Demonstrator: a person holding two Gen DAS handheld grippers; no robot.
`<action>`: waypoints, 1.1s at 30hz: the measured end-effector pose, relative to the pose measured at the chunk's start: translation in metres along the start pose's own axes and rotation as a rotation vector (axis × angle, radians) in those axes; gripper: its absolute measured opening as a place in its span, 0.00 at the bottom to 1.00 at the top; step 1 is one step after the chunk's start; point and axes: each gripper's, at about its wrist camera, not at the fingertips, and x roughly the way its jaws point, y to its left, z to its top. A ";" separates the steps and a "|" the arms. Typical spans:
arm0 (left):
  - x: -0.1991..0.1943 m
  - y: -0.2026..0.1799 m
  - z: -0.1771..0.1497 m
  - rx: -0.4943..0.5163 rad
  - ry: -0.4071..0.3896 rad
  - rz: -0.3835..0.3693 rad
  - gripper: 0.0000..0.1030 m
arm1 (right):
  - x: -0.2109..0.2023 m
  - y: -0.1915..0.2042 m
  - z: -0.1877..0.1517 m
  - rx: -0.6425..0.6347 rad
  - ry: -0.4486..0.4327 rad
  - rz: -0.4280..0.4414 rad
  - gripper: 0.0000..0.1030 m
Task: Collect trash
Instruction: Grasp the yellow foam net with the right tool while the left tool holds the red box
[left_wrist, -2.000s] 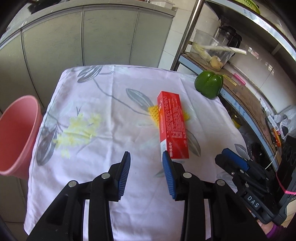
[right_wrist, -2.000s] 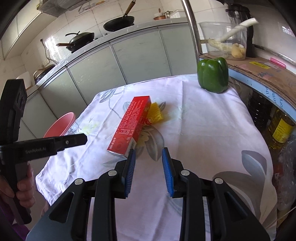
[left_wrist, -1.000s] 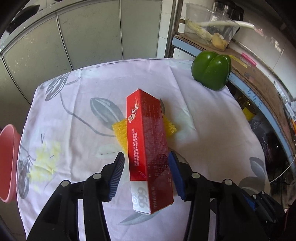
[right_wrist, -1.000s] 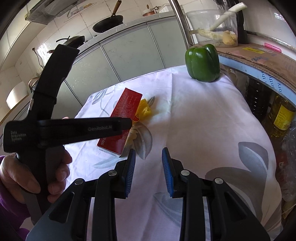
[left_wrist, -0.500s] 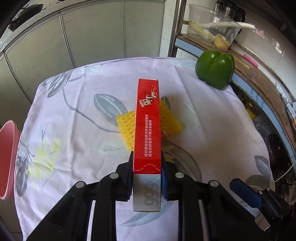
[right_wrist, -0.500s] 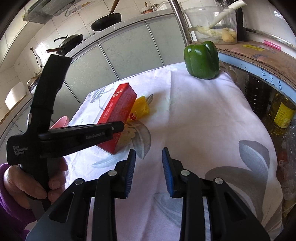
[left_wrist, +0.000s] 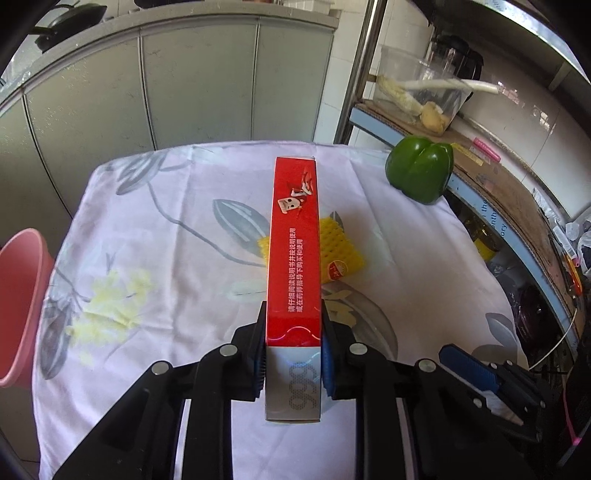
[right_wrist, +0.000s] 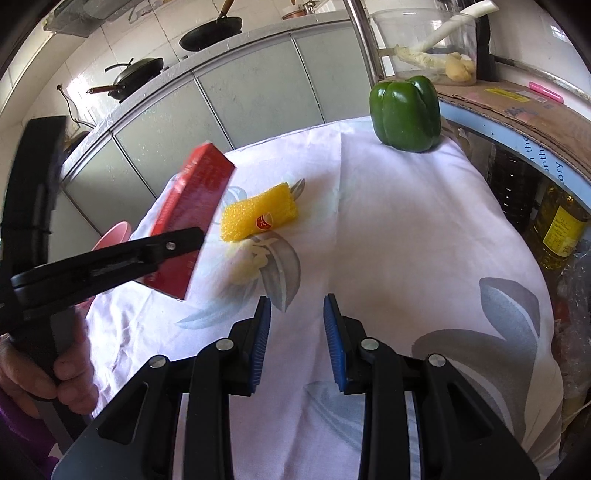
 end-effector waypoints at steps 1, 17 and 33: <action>-0.003 0.002 -0.001 0.004 -0.010 0.002 0.21 | 0.001 0.001 0.000 0.000 0.009 -0.001 0.29; -0.024 0.050 -0.022 -0.050 -0.049 0.009 0.21 | 0.017 0.016 0.019 -0.072 0.094 0.036 0.29; -0.029 0.084 -0.035 -0.127 -0.048 0.007 0.21 | 0.047 0.041 0.072 -0.124 0.069 0.045 0.46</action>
